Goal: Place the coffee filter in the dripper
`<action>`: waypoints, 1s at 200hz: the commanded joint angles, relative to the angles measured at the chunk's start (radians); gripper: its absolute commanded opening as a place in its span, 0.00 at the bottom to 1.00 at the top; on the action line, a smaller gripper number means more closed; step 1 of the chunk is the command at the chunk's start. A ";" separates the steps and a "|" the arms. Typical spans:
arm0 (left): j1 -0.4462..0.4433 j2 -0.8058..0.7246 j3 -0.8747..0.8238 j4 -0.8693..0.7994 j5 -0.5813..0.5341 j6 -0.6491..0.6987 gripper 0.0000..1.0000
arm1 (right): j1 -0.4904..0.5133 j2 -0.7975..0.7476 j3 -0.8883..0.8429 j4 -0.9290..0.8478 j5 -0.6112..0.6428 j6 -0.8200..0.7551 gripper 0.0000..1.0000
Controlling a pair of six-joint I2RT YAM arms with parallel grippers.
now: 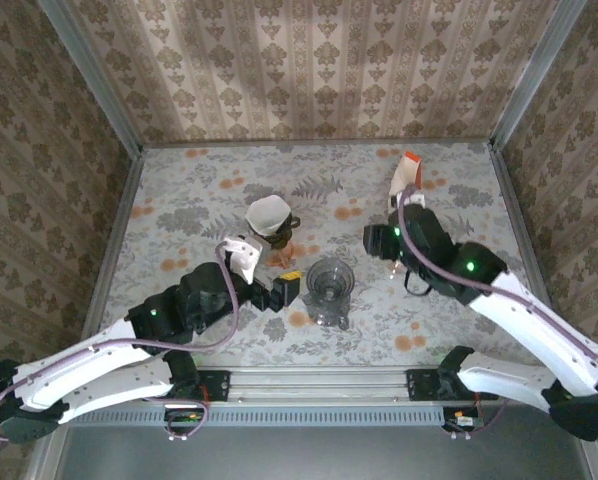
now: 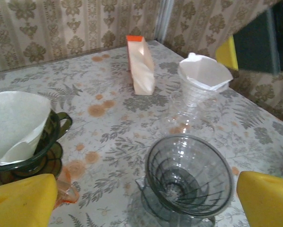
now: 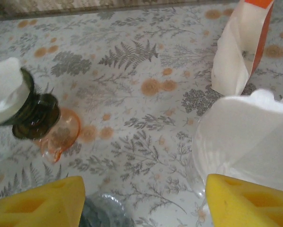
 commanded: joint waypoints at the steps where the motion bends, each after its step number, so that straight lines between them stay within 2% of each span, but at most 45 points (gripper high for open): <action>1: 0.029 -0.002 0.009 0.002 0.008 0.016 1.00 | -0.115 0.090 0.089 -0.007 -0.112 -0.049 0.64; 41: 0.063 0.009 -0.019 0.018 0.030 0.014 1.00 | -0.345 0.315 0.240 -0.017 -0.212 -0.070 0.62; 65: 0.087 0.016 -0.026 0.006 0.031 0.007 1.00 | -0.422 0.476 0.347 -0.046 -0.240 -0.085 0.62; 75: 0.100 0.017 -0.030 0.004 0.040 0.007 1.00 | -0.439 0.534 0.391 -0.059 -0.243 -0.090 0.61; 123: 0.144 0.014 -0.085 0.012 0.012 0.000 1.00 | -0.475 0.772 0.624 -0.149 -0.195 -0.106 0.40; 200: 0.176 -0.021 -0.155 0.032 -0.001 0.008 1.00 | -0.504 1.133 1.095 -0.412 -0.155 -0.181 0.39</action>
